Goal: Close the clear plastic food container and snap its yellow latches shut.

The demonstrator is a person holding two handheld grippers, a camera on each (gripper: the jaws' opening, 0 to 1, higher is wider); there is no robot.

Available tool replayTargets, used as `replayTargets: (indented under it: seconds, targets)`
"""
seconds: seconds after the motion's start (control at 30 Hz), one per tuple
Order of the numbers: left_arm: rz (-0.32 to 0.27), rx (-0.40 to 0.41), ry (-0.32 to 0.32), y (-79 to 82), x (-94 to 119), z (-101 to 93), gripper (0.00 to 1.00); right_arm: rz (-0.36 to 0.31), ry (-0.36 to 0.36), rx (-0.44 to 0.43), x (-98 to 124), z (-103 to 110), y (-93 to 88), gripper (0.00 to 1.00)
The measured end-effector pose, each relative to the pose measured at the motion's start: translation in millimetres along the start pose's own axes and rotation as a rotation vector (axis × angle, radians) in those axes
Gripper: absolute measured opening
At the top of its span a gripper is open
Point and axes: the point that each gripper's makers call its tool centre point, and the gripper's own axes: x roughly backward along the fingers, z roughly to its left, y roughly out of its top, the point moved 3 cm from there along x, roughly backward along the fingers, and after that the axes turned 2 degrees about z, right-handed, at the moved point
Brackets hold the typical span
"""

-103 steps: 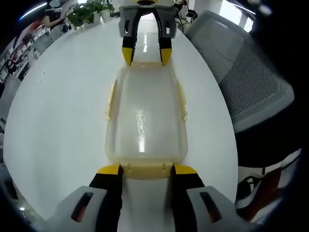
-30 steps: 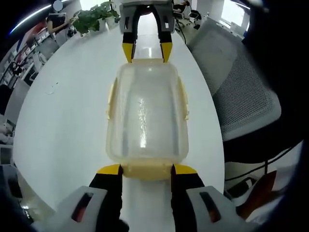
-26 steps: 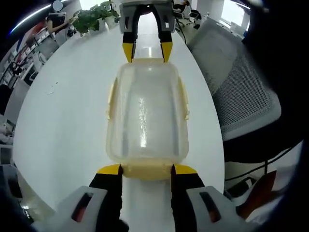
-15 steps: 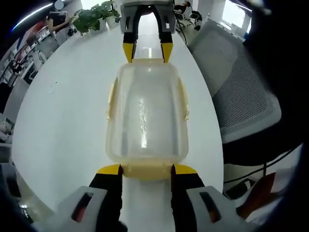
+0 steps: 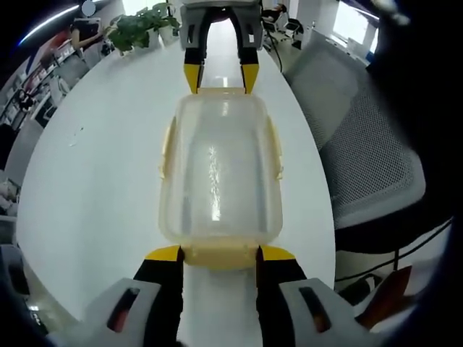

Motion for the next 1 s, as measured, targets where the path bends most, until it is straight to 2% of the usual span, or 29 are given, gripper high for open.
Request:
replayTargets:
  seconds: [1.0]
  targets:
    - [-0.001, 0.011, -0.004, 54.9, -23, -4.6, 0.38, 0.009, 0.015, -0.005, 24, 1, -55.1, 0.38]
